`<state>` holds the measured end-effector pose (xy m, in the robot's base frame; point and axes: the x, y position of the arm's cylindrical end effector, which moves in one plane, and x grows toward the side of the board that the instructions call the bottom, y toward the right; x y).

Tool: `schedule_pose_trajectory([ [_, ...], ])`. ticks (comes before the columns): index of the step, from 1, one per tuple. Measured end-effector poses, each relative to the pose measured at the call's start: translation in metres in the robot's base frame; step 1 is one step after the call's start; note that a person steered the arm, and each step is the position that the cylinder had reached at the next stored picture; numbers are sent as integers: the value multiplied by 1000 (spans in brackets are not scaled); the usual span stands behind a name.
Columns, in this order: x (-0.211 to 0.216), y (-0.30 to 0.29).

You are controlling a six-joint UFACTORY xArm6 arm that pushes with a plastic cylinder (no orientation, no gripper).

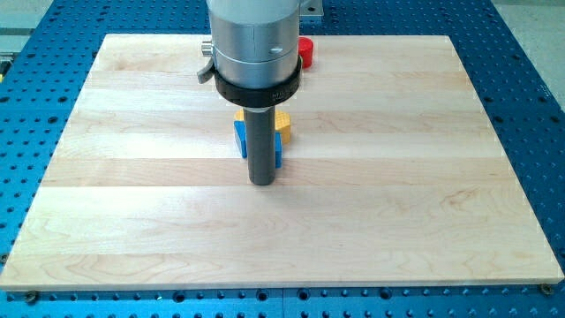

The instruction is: Put the blue triangle vertically above the blue cube

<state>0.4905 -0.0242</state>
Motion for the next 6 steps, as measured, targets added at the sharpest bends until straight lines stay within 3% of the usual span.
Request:
schedule_pose_trajectory([
  [2,-20,-99],
  [6,-116,11],
])
